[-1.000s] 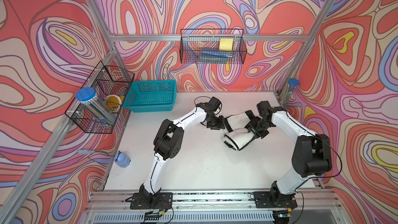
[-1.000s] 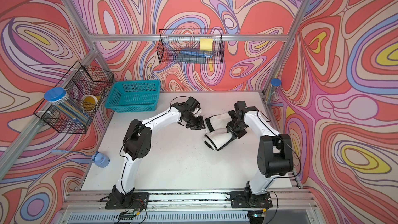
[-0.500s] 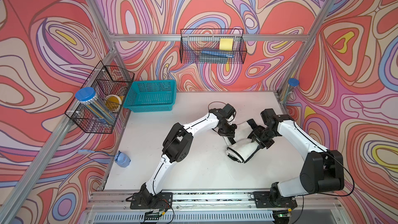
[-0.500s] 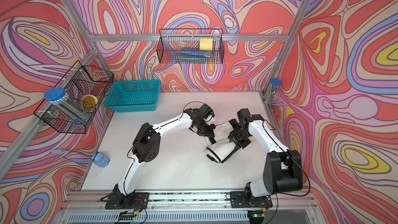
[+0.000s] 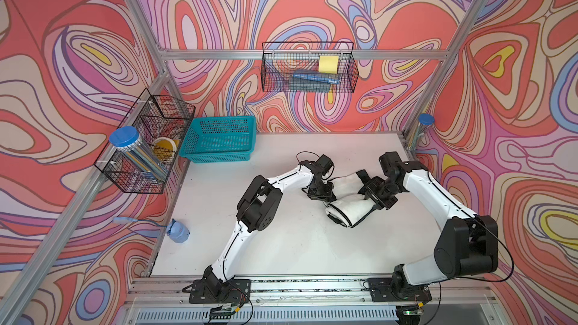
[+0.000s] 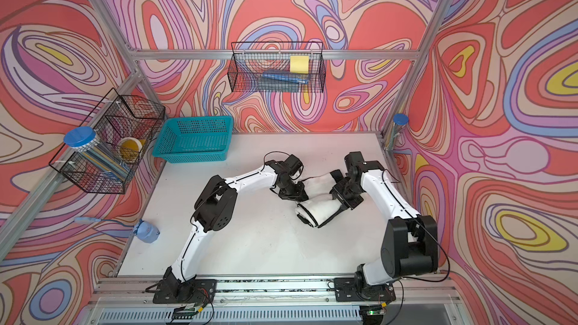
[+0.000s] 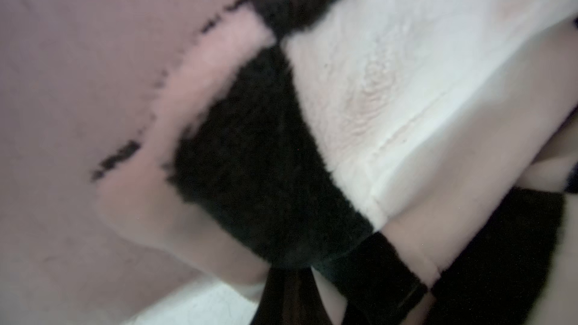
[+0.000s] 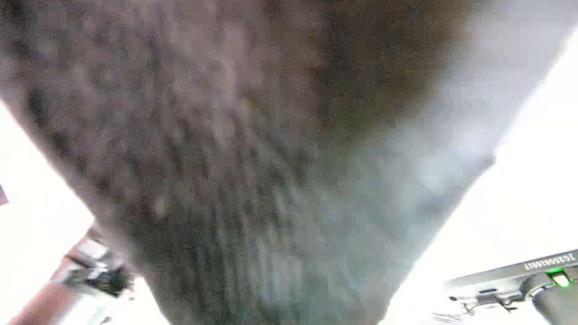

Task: Roll up the pillowcase
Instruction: Roll the pillowcase at the center of the board.

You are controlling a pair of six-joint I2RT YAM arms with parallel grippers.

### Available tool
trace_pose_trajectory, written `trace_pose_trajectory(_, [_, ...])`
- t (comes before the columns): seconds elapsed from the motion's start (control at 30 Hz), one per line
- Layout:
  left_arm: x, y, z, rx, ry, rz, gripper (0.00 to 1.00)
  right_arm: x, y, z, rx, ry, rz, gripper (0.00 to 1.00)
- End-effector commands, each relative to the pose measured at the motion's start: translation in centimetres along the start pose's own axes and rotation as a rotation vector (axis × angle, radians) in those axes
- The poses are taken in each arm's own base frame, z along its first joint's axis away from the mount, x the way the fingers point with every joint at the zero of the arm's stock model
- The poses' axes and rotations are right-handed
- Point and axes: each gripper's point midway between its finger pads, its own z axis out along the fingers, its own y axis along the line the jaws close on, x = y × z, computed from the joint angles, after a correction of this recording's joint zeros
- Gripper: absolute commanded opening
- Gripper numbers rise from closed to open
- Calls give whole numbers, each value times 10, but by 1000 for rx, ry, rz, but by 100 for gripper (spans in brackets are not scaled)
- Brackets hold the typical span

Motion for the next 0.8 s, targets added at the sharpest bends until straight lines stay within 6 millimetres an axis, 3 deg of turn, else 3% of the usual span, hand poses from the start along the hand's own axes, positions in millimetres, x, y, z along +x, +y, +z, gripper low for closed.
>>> trace_pose_trajectory(0.0, [25, 34, 19, -91, 78, -45, 0, -16, 13, -4, -17, -18, 8, 36])
trace_pose_trajectory(0.27, [25, 29, 17, -65, 85, -49, 0, -52, 62, 0, -59, -19, -5, 40])
trace_pose_trajectory(0.37, [25, 27, 17, -54, 88, -52, 0, -64, 78, 11, -59, -4, -12, 41])
trace_pose_trajectory(0.6, [30, 19, 14, -14, 106, -54, 0, -68, 102, 39, -36, 41, -70, 51])
trace_pose_trajectory(0.67, [36, 22, 8, -23, 110, -53, 10, -66, 108, 47, -33, 45, -83, 49])
trace_pose_trajectory(0.77, [44, 31, -20, -55, 55, -51, 37, -63, 113, 58, -16, 56, -108, 54])
